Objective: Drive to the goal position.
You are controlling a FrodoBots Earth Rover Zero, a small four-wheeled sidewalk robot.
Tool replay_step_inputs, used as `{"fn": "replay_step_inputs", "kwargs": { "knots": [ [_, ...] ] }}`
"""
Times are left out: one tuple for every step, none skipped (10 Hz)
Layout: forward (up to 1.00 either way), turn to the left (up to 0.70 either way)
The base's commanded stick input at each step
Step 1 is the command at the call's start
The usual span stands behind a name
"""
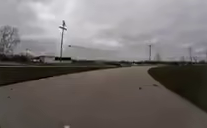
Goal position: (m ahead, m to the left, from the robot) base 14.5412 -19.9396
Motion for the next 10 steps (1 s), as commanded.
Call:
{"fn": "replay_step_inputs", "kwargs": {
  "knots": [
    [1.0, 0.0],
    [1.0, 0.0],
    [1.0, -0.15],
    [1.0, -0.35],
    [1.0, -0.39],
    [1.0, -0.4],
    [1.0, -0.4],
    [1.0, -0.4],
    [1.0, -0.4],
    [1.0, -0.4]
  ]
}}
